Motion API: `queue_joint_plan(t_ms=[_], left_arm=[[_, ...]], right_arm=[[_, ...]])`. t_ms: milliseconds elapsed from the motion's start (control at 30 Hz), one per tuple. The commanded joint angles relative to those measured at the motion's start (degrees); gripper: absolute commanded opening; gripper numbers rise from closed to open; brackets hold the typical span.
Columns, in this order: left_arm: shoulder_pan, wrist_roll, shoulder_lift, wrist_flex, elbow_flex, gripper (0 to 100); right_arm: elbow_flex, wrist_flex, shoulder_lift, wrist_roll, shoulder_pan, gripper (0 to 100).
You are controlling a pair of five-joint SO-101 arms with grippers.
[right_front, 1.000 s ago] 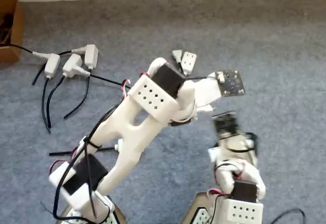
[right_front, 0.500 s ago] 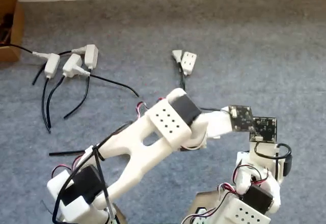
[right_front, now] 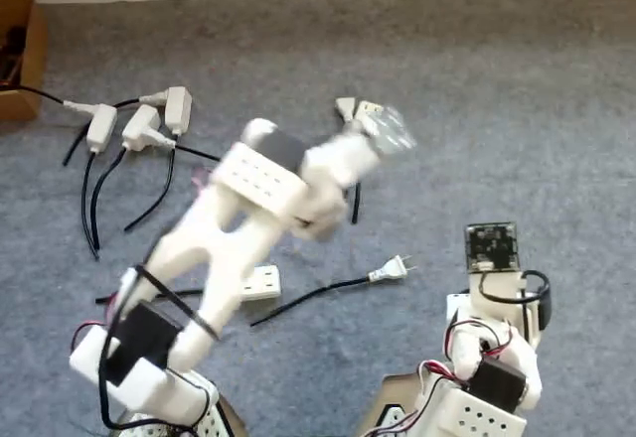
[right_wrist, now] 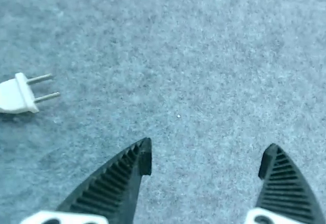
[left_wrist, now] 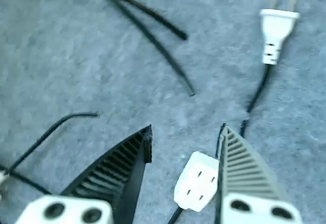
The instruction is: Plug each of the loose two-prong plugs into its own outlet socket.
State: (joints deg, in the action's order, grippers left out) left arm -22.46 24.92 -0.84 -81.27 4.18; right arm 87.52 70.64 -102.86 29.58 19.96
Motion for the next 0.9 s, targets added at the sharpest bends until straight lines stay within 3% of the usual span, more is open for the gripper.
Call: queue_joint_plan(t_ms=[0,233,433,533,700,867], left_arm=[[10.9,-6.1,-2.8,0.4,-2.3,22],[32.0,-11.6,-2.8,-5.0,-1.7,22],[41.4,-11.8,-2.7,-1.1,7.2,22],[43.5,-11.5,-2.8,4.6,13.7,22],[44.7,-2.5,-2.8,14.9,26.7,22],[46.9,0.3,-2.8,25.5,36.0,22]], right_arm=[[-3.5,-1.9,9.1,0.8,-5.1,33.2],[-24.7,-0.7,42.9,0.4,-15.3,33.2],[-45.7,7.6,68.5,1.2,-27.9,33.2],[-52.6,9.2,76.5,10.0,-33.4,33.2],[-55.4,9.4,81.5,36.3,-37.1,33.2],[-54.5,9.4,82.5,47.5,-40.6,33.0]])
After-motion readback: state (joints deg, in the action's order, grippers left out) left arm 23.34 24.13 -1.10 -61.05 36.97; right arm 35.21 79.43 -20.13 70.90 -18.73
